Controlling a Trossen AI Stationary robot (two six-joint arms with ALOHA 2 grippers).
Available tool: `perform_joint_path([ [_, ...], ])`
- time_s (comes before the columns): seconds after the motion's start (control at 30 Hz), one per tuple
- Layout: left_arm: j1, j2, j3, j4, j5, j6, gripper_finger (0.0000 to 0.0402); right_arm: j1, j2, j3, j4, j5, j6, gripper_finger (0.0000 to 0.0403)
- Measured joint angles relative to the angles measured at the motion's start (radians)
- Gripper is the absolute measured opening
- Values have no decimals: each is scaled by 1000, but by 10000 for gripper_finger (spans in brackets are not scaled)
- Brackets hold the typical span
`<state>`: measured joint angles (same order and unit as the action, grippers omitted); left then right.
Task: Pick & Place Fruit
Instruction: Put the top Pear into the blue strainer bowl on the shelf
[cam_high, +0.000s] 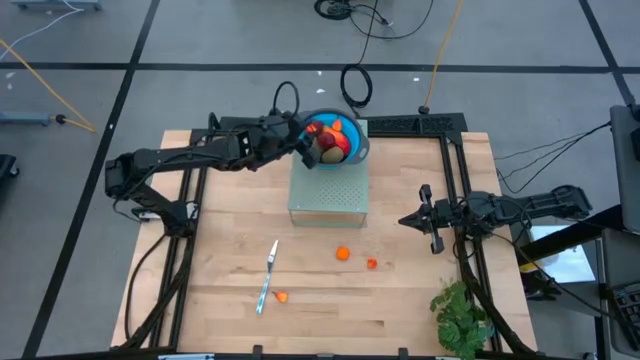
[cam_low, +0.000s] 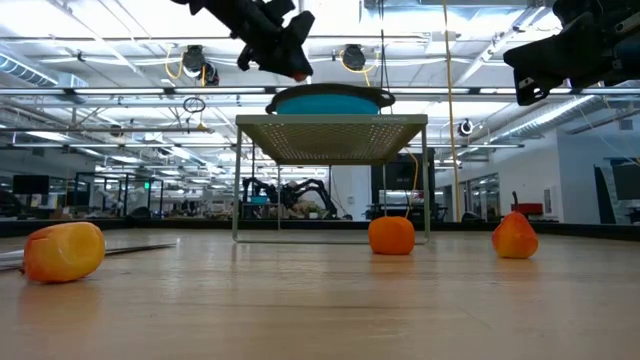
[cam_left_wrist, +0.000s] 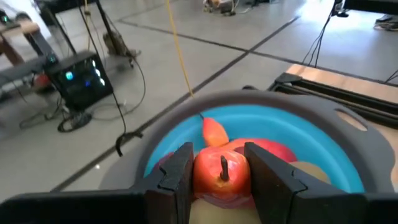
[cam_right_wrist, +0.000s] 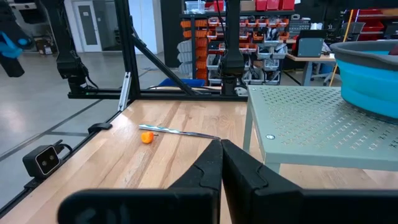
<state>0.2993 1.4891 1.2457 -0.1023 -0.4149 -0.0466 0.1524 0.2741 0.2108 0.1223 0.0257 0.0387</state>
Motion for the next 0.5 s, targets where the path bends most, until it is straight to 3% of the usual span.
perform_joint_path([
  [0.33, 17, 0, 0, -89, 0, -84, 129, 0, 0, 0, 0, 0, -1, 0],
  [0.5, 34, 0, 0, -89, 50, -99, 129, 0, 0, 0, 0, 0, -2, 0],
])
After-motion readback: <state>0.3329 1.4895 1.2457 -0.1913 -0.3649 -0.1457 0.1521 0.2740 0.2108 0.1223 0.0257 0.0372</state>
